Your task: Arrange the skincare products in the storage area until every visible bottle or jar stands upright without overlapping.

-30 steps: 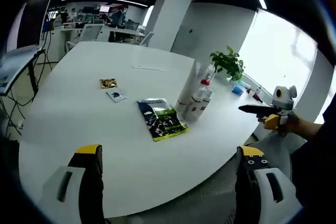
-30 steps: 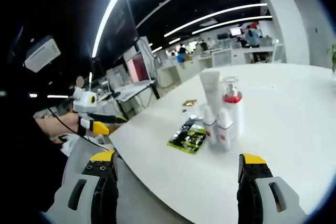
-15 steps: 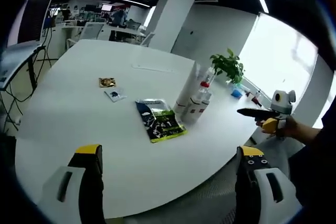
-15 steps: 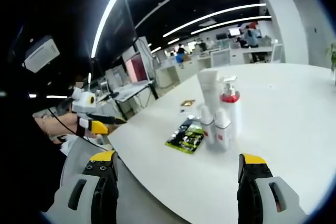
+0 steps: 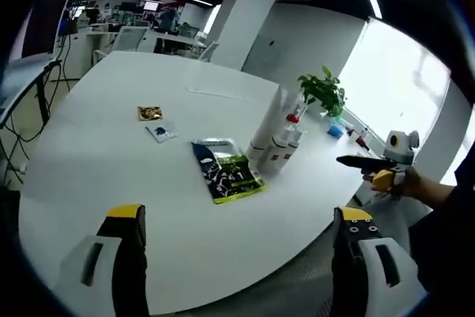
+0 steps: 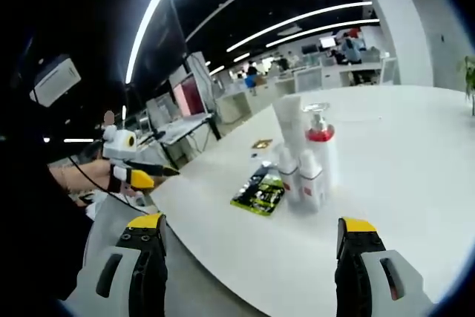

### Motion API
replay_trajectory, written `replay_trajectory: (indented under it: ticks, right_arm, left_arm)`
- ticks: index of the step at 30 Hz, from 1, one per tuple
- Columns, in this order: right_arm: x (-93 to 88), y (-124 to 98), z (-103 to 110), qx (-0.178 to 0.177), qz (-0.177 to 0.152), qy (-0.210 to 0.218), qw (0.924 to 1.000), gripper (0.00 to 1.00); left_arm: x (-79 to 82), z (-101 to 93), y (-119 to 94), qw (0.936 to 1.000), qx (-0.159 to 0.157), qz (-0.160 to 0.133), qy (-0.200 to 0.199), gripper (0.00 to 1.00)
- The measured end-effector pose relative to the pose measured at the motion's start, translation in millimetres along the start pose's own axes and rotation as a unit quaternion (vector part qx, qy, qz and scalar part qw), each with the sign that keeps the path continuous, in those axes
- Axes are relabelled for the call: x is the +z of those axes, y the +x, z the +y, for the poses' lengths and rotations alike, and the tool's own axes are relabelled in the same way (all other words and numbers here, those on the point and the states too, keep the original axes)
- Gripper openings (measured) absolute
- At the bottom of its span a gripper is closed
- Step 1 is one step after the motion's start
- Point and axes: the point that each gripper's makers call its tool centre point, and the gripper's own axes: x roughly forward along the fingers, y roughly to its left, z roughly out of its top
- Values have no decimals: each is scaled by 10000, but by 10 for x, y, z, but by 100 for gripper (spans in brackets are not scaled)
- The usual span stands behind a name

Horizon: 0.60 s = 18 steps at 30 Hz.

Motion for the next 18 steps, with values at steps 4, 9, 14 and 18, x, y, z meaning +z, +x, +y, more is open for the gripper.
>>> replay_trajectory:
  ticks: [4, 9, 14, 18]
  right_arm:
    - [-4, 20, -51, -21, 26, 44, 10000, 99]
    - [-31, 45, -101, -42, 85, 93, 9999, 99]
    - [-58, 50, -100, -27, 144, 128, 9998, 99]
    - [-74, 42, -135, -59, 147, 195, 9997, 99]
  left_arm:
    - [57, 95, 74, 10000, 34, 11, -31, 96]
    - [75, 110, 171, 9999, 59, 87, -38, 95]
    - [119, 203, 248, 9997, 98, 207, 16, 94]
    - [192, 281, 352, 9995, 117, 288, 100, 93]
